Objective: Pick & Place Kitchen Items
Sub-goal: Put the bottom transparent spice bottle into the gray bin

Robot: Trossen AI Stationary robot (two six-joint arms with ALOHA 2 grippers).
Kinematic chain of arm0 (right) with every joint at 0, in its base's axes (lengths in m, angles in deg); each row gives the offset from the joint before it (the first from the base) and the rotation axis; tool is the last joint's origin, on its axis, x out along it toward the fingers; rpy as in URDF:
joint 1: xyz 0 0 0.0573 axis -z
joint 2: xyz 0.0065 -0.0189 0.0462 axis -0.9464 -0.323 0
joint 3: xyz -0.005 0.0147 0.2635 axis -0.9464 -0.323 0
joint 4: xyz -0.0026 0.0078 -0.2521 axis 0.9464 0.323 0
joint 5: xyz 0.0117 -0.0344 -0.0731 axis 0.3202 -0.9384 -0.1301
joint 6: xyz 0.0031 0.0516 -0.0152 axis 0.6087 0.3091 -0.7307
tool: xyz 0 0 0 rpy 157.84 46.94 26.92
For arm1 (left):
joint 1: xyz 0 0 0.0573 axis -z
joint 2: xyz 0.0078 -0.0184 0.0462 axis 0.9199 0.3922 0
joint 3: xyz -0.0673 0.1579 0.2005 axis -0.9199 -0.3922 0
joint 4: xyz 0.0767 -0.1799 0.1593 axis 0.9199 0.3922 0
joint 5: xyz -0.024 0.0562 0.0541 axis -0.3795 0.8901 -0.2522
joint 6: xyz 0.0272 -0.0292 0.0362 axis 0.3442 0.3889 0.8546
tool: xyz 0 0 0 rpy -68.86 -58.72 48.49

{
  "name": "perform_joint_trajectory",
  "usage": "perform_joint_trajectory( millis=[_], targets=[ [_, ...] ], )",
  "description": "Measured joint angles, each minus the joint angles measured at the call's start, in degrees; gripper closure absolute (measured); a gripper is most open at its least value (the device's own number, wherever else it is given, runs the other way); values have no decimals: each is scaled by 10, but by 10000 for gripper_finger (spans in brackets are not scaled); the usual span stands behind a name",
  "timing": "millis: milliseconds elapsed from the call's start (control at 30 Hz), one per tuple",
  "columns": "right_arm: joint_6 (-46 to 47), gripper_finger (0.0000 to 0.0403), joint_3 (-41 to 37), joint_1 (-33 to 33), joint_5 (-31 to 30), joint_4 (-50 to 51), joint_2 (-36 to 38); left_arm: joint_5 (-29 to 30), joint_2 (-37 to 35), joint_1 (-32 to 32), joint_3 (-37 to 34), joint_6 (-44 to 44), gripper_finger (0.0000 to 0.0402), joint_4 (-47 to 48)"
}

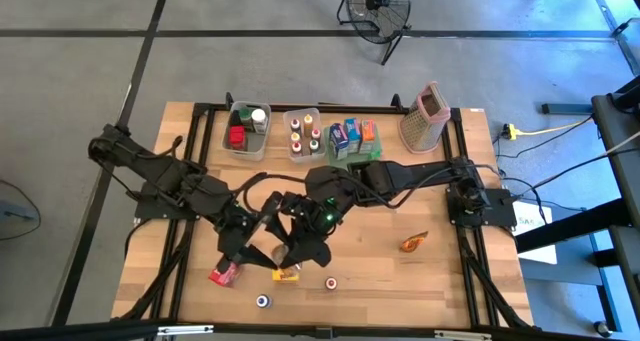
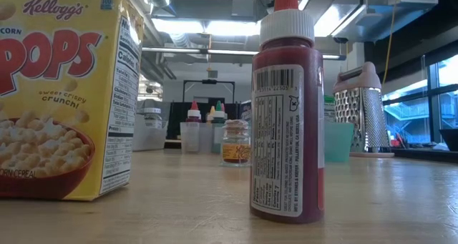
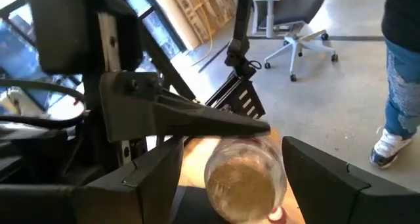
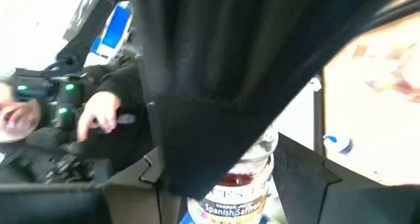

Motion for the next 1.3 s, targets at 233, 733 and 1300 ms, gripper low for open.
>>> perform_joint_trajectory(
  millis=[233, 733, 1300],
  targets=[
    [-2, 215, 1, -1, -16, -5, 0, 75, -53, 17, 0, -32, 149, 14],
    [-72, 215, 0, -6, -44, -3, 11, 179, -108, 70, 1, -345, 149, 51],
    [-319, 215, 0, -38, -251, -16, 31, 262, -98, 105, -3, -468, 149, 46]
  ],
)
